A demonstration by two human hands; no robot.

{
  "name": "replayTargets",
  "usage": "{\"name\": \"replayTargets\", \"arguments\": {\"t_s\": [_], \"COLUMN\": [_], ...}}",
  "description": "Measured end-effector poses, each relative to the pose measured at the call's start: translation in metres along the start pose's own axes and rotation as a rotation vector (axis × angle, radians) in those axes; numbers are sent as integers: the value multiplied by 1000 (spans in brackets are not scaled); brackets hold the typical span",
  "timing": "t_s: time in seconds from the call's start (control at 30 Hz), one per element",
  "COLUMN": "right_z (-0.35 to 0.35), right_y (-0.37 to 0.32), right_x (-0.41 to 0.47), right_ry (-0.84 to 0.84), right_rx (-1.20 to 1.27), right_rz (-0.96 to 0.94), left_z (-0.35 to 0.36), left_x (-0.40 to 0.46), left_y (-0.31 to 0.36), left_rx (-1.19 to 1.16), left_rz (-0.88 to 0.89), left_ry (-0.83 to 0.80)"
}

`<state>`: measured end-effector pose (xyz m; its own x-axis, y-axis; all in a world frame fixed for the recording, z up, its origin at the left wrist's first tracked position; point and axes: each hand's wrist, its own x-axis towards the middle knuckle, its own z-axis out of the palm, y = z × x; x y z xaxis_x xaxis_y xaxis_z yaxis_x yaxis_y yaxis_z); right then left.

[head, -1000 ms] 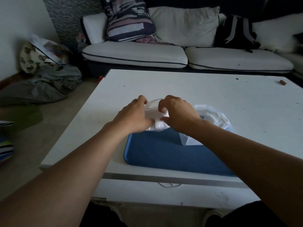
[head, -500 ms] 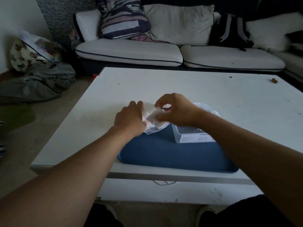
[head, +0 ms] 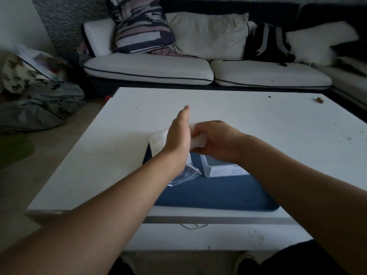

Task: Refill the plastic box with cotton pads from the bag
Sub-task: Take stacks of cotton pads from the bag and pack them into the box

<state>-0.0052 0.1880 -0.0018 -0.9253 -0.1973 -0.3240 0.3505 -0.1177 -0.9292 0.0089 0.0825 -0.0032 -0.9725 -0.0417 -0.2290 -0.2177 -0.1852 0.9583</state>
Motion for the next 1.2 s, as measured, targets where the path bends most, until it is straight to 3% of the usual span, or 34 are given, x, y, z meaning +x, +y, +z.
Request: {"name": "replayTargets", "arguments": {"t_s": [0.13,0.27,0.37,0.43,0.5,0.6,0.7,1.2], "right_z": [10,-6,-28,-49,-71,-88,-99,-102], "right_y": [4,-1,-13,-18,-16,-11,-13,22], "right_x": [0,2,6,9,15,21,25,42], "right_ry": [-7,6,235,470,602,579,552,661], "right_rx": [-35,-109,-316,-585,-722,-748,-726,-1255], "right_rz": [-3,-55,-76,-65,-43,23,65,49], "left_z": [5,8,9,4,-1,-4,-4,-8], "left_x": [7,17,18,21,24,21,20,24], "left_y": [-5,-9,-15,-22,-29,-36,-41,-45], "left_rx": [154,233,378,592,933,1304,1458,1455], "left_rz": [55,127,284,411,548,590,507,575], "left_ry": [144,92,16,-54,-169,-389,-555,-585]}}
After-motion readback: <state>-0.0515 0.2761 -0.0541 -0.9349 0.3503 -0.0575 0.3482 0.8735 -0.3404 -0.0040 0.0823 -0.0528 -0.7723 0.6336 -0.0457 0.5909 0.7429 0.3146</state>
